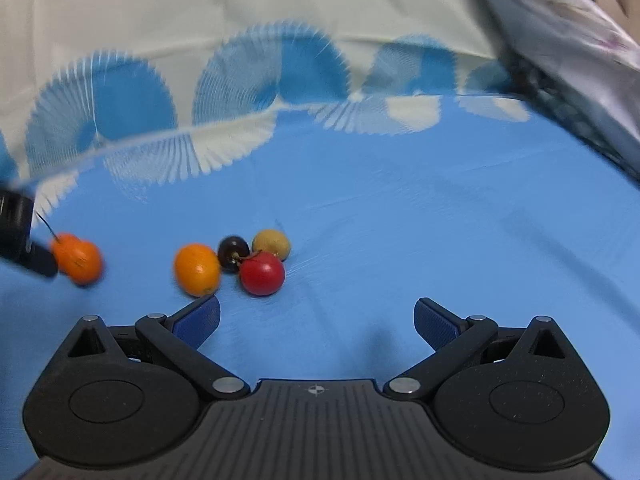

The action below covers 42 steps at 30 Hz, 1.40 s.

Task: Organize fruits
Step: 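Grasp the orange mandarin with the left tool while the right tool grasps the red tomato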

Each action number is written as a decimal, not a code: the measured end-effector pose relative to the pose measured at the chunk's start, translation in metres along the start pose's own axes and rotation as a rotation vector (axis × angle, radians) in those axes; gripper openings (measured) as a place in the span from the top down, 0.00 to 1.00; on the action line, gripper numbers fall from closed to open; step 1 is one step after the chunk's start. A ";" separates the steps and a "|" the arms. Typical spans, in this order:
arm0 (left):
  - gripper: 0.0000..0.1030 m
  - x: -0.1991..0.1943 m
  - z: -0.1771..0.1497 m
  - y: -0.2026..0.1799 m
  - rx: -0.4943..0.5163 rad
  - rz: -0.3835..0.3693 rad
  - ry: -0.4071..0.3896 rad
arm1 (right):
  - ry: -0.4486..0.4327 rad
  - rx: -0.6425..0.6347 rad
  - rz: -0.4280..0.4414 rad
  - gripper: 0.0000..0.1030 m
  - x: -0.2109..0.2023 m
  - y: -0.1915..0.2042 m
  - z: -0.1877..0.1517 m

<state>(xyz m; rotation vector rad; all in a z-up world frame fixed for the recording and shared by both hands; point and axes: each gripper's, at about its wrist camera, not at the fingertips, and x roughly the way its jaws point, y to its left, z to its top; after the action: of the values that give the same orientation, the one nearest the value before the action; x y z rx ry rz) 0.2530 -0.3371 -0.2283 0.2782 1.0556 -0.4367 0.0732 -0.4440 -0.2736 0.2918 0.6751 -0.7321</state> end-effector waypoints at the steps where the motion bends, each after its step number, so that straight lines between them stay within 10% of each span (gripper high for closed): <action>1: 0.00 0.009 0.005 -0.001 -0.018 0.001 0.012 | 0.006 -0.020 0.002 0.01 0.009 0.002 0.002; 13: 0.00 0.066 0.027 0.002 -0.137 0.060 0.147 | -0.047 -0.088 0.027 0.04 0.044 0.014 0.005; 16: 0.23 0.055 0.022 0.001 -0.145 0.061 0.150 | -0.050 -0.111 0.048 0.38 0.031 0.018 0.001; 18: 0.66 0.046 0.019 0.001 -0.140 0.035 0.135 | -0.047 -0.130 0.072 0.66 0.023 0.022 -0.002; 24: 0.81 0.024 0.001 0.008 -0.083 -0.045 0.090 | 0.027 -0.097 0.123 0.68 -0.001 0.020 -0.009; 32: 0.81 -0.011 -0.042 0.016 -0.054 -0.098 0.086 | 0.087 -0.025 0.154 0.68 -0.049 0.012 -0.032; 34: 0.72 -0.011 -0.041 0.019 -0.069 -0.079 0.077 | 0.084 -0.013 0.133 0.68 -0.051 0.010 -0.036; 38: 0.19 -0.005 -0.015 0.022 -0.129 -0.022 0.012 | 0.038 0.011 0.045 0.68 -0.043 0.004 -0.041; 42: 0.19 0.020 0.013 0.011 -0.102 0.001 0.034 | -0.005 0.034 0.038 0.68 -0.032 -0.004 -0.042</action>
<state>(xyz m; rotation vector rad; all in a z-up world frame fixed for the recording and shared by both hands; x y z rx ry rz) 0.2767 -0.3367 -0.2395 0.1963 1.1068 -0.3774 0.0342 -0.4107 -0.2842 0.3325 0.6510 -0.7080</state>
